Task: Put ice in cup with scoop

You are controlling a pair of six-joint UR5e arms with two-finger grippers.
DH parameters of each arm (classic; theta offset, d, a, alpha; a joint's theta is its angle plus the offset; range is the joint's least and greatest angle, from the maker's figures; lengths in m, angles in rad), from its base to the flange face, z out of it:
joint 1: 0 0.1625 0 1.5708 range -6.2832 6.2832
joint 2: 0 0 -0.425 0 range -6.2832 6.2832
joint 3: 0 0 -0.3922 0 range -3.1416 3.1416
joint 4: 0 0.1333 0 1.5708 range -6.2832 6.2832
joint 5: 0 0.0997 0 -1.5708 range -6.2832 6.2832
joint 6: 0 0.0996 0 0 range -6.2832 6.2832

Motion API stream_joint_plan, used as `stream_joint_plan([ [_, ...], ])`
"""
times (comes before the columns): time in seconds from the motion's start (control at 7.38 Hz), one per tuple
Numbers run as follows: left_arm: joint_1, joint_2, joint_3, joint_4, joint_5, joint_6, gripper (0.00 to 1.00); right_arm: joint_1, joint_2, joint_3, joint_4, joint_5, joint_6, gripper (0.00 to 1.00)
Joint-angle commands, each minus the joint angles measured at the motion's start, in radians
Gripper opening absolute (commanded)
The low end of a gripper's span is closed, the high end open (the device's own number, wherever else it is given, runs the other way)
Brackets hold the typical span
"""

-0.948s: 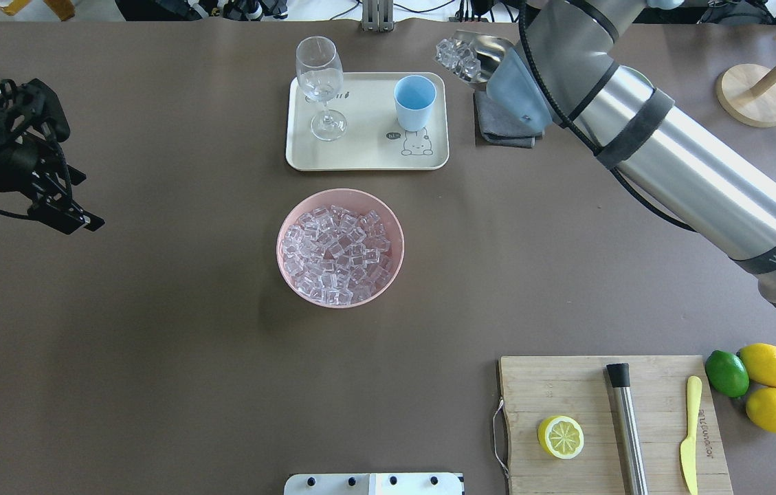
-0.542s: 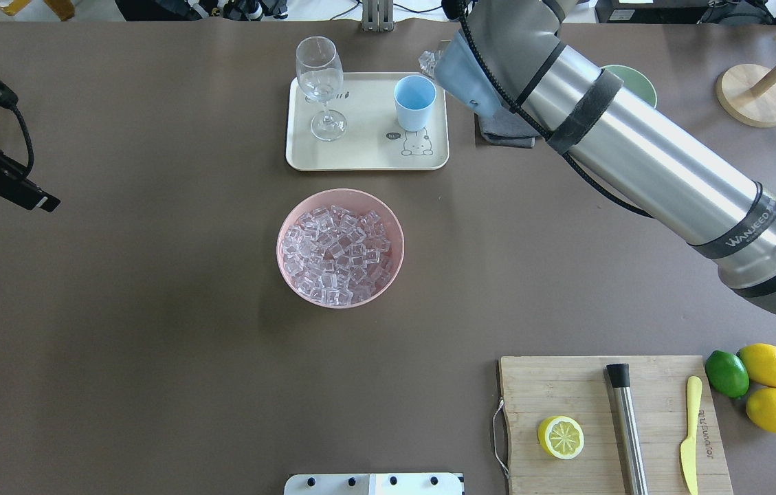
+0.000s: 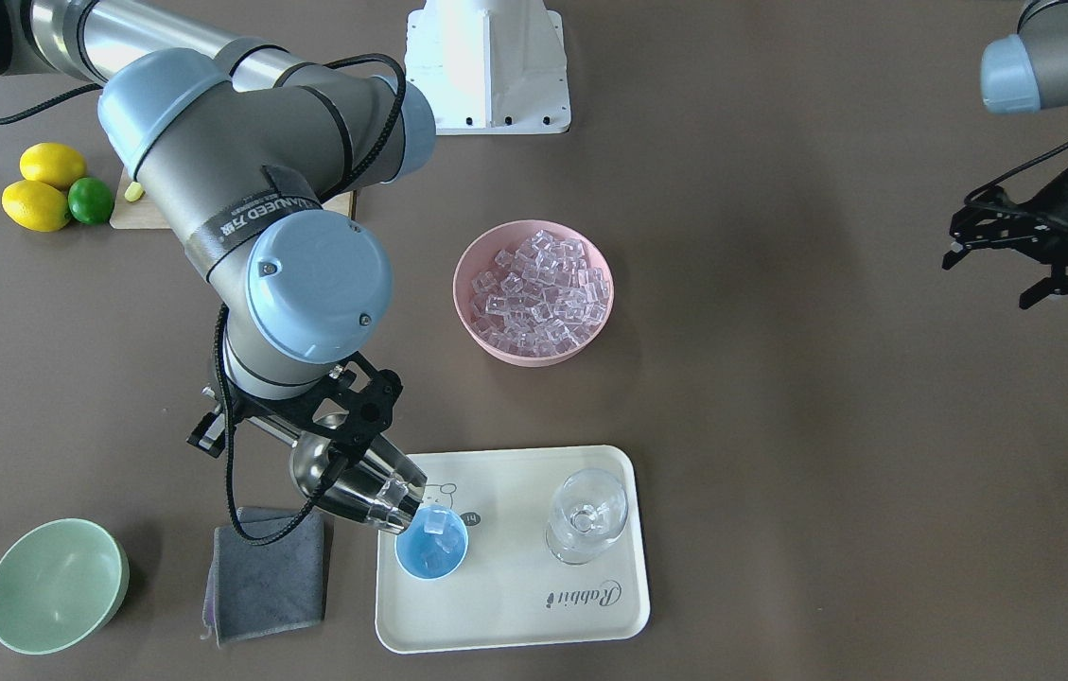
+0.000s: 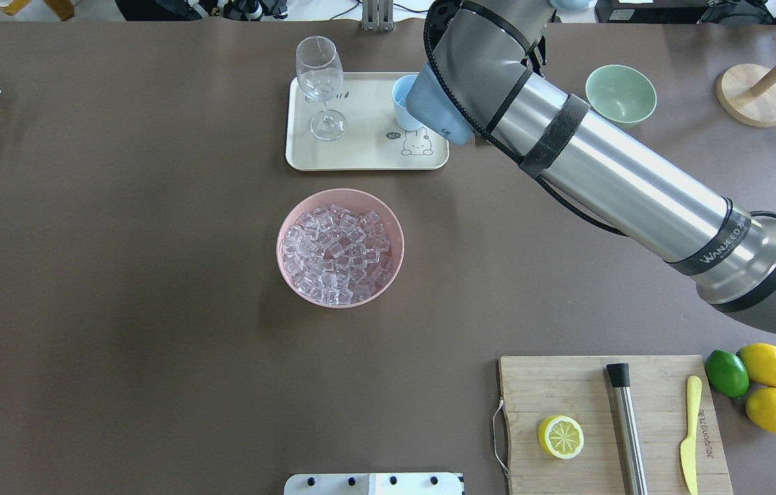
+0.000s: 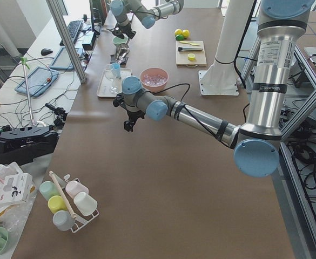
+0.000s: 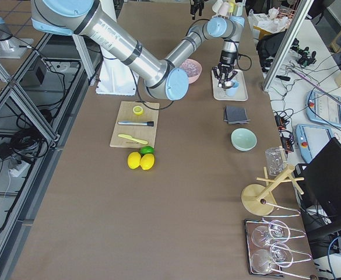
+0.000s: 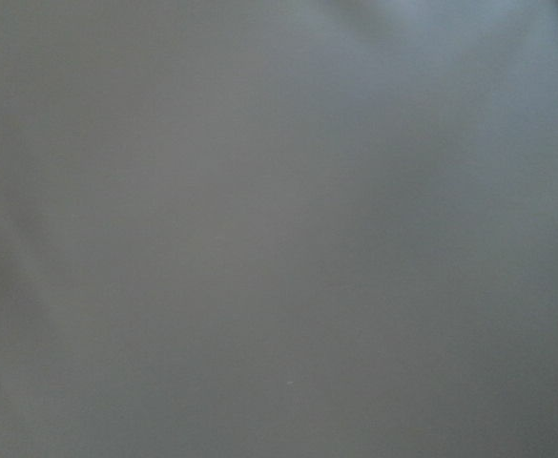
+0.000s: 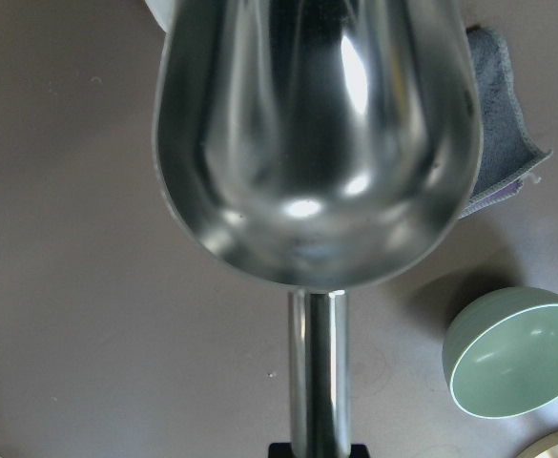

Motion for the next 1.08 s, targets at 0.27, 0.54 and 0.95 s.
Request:
stream_joint_plan([
  [0.27,-0.327,0.015,0.082,0.132,0.058,0.017,0.99,-0.005,0.007,0.024,-0.046,-0.038,-0.047,0.0],
  [0.54,-0.32,0.015,0.105,0.123,0.118,0.018,0.99,0.058,-0.196,0.301,-0.042,0.043,0.08,0.0],
  [0.95,-0.303,0.089,0.127,0.122,0.074,0.015,0.99,0.162,-0.654,0.67,0.169,0.212,0.456,0.0],
])
